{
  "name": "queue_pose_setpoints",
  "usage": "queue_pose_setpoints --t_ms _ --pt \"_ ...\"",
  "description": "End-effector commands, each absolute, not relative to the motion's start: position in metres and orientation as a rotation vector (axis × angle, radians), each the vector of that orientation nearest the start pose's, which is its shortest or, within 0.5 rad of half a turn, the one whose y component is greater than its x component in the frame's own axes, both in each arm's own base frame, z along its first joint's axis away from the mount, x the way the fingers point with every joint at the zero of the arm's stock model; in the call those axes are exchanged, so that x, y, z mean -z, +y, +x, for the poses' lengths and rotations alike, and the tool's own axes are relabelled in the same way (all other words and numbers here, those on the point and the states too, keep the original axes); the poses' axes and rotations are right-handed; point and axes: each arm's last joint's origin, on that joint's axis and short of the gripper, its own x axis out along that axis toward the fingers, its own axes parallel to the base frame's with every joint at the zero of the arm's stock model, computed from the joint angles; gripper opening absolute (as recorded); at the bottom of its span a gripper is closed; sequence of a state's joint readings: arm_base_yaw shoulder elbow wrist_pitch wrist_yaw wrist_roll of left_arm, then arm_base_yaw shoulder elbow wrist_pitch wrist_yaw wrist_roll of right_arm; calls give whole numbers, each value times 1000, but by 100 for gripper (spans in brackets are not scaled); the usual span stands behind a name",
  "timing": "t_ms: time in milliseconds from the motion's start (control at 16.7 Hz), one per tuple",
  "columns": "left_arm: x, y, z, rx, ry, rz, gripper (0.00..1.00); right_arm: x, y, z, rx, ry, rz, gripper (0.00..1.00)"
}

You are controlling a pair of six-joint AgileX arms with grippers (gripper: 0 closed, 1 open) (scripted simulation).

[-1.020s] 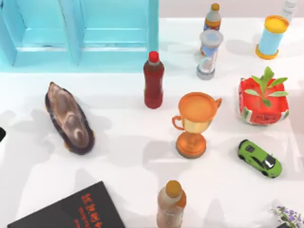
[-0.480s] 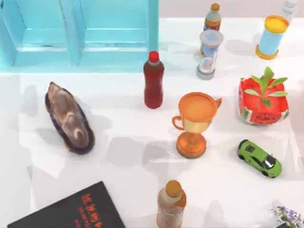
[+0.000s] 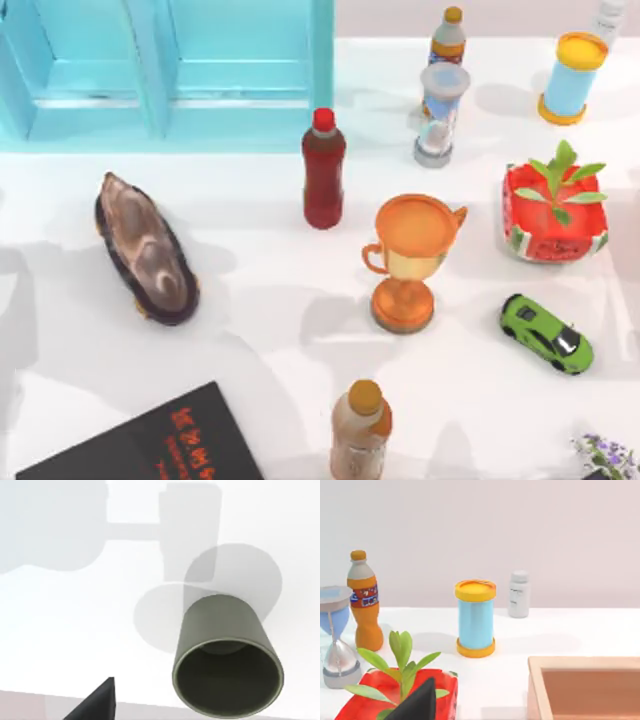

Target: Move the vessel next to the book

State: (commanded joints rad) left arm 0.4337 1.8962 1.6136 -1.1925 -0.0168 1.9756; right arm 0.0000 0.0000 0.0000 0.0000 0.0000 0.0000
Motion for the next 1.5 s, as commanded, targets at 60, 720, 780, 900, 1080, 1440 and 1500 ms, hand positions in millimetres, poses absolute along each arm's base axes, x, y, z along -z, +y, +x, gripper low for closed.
queue_pose_setpoints --t_ms 60,720,780,900,1080,1440,1500 --pt "-240 171 335 1127 1208 1255 100 -160 -1 106 0 0 0 100" --pt "-238 220 322 1223 1199 1225 100 -160 -1 106 0 0 0 100" --pt "-238 220 322 1223 1199 1225 100 -160 -1 106 0 0 0 100" --pt "-238 218 323 1223 1198 1229 100 -160 -1 106 0 0 0 100" --pt "-216 220 324 1231 1201 1218 100 -160 -1 106 0 0 0 100" --pt "-147 221 324 1219 1198 1229 100 -160 -1 106 0 0 0 100" --pt "-141 220 323 1222 1199 1226 100 -160 -1 106 0 0 0 100"
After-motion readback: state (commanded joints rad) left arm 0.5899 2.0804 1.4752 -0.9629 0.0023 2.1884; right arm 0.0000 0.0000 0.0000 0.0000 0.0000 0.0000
